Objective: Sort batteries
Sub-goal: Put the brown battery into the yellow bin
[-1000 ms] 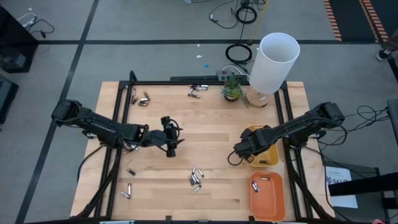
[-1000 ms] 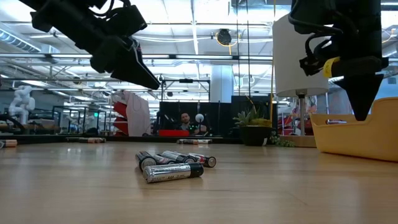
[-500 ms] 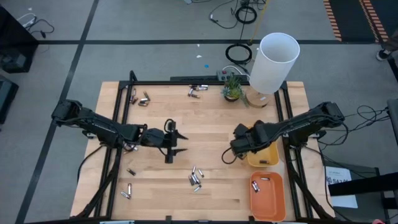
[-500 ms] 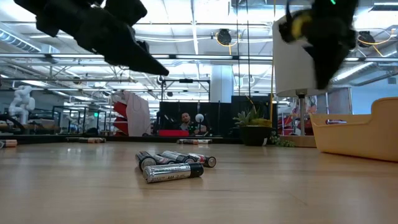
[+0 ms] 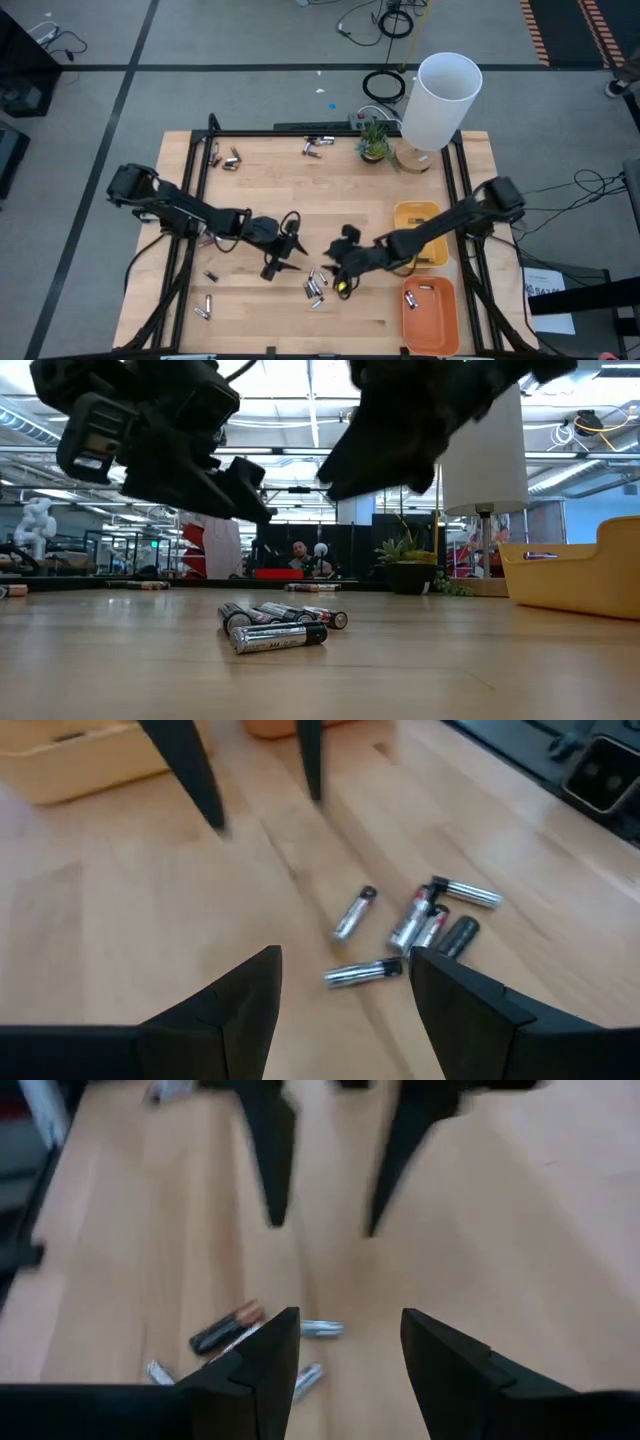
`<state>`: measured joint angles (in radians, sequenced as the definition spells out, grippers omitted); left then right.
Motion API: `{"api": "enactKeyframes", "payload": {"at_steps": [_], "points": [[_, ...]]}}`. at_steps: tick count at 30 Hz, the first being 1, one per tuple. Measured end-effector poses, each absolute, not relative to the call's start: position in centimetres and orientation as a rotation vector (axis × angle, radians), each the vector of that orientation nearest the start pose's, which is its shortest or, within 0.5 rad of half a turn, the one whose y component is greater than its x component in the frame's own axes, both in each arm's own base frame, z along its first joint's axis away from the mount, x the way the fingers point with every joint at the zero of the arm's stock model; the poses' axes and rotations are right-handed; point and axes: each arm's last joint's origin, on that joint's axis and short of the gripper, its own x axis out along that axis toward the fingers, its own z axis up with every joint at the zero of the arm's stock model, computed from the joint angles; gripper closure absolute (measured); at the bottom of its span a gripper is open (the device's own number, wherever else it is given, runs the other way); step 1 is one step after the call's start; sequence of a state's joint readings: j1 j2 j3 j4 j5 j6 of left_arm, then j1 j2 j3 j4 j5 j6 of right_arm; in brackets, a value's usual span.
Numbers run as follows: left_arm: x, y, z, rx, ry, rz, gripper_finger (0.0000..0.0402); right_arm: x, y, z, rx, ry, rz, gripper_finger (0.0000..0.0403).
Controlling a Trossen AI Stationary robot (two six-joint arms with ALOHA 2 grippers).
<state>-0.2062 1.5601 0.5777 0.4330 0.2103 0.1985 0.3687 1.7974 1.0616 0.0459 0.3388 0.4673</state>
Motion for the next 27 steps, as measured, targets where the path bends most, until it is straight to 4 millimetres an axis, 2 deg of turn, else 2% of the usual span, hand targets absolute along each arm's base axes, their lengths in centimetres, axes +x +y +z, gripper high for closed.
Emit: {"api": "enactKeyframes", "payload": {"at_steps": [4, 7, 13, 15, 20, 27], "points": [[27.9, -7.5, 13.9, 0.19, 0.508, -0.493, 0.0171, 36.6, 13.2, 16.4, 0.169, 0.681, -0.11, 0.0236], [27.6, -8.9, 13.5, 0.183, 0.529, -0.53, 0.0171, 36.7, 13.4, 16.0, 0.15, 0.705, -0.094, 0.0236], [27.6, -11.4, 14.3, -0.051, 0.609, -0.398, 0.0171, 36.3, 13.7, 16.7, 0.154, 0.705, -0.088, 0.0236], [27.3, -12.5, 14.4, -0.025, 0.637, -0.38, 0.0171, 36.1, 14.0, 16.8, 0.137, 0.702, -0.086, 0.0236], [26.7, -14.4, 14.8, 0.238, 0.63, -0.386, 0.0171, 35.5, 14.9, 16.7, 0.069, 0.691, -0.135, 0.0236], [27.5, -13.5, 14.2, 0.208, 0.639, -0.479, 0.0171, 34.5, 16.7, 16.8, 0.006, 0.661, -0.174, 0.0236]]}}
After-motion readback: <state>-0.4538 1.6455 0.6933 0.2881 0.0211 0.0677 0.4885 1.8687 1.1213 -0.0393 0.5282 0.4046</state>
